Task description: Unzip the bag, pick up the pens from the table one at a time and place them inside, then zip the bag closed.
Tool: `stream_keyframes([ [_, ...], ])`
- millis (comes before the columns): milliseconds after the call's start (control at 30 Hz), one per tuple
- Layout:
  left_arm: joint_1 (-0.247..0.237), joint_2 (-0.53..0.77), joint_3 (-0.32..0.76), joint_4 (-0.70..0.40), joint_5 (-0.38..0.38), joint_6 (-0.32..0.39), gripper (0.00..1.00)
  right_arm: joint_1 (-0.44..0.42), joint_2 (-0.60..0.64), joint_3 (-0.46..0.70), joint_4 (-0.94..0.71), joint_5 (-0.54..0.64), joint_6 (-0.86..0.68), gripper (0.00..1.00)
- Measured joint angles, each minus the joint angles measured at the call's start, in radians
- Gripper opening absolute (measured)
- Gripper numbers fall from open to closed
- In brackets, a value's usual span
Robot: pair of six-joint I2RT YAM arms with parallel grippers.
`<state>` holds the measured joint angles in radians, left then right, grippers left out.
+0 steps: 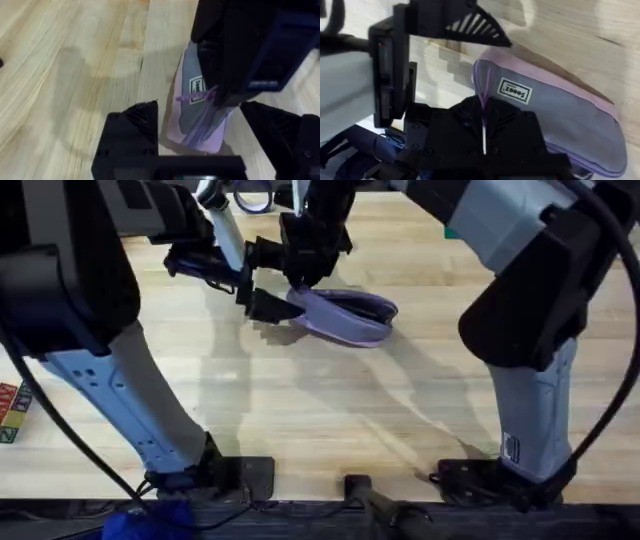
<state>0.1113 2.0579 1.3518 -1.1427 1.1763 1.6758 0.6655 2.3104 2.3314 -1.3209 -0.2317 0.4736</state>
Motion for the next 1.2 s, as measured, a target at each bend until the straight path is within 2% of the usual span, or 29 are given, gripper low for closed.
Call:
stream_keyframes([
  [67, -0.009, 0.000, 0.000, 0.004, 0.003, -0.001, 0.992, 0.000, 0.000, 0.000, 0.000, 0.000, 0.000, 0.032],
  [200, -0.010, 0.000, 0.000, 0.003, 0.003, -0.002, 0.913, 0.000, 0.000, 0.000, 0.001, 0.000, 0.000, 0.032],
  [400, -0.011, 0.000, -0.002, -0.002, 0.004, -0.005, 0.628, 0.000, 0.000, 0.000, 0.007, 0.006, 0.000, 0.032],
  [633, -0.015, 0.000, -0.005, -0.004, 0.001, -0.008, 0.160, -0.001, 0.000, 0.005, 0.008, 0.007, 0.000, 0.031],
  [700, -0.015, 0.000, -0.005, -0.002, -0.004, -0.007, 0.063, -0.001, 0.000, 0.009, 0.010, 0.007, 0.000, 0.031],
  [1200, -0.014, 0.000, -0.008, -0.001, -0.026, -0.008, 0.044, -0.001, 0.000, 0.011, 0.008, 0.002, 0.000, 0.031],
])
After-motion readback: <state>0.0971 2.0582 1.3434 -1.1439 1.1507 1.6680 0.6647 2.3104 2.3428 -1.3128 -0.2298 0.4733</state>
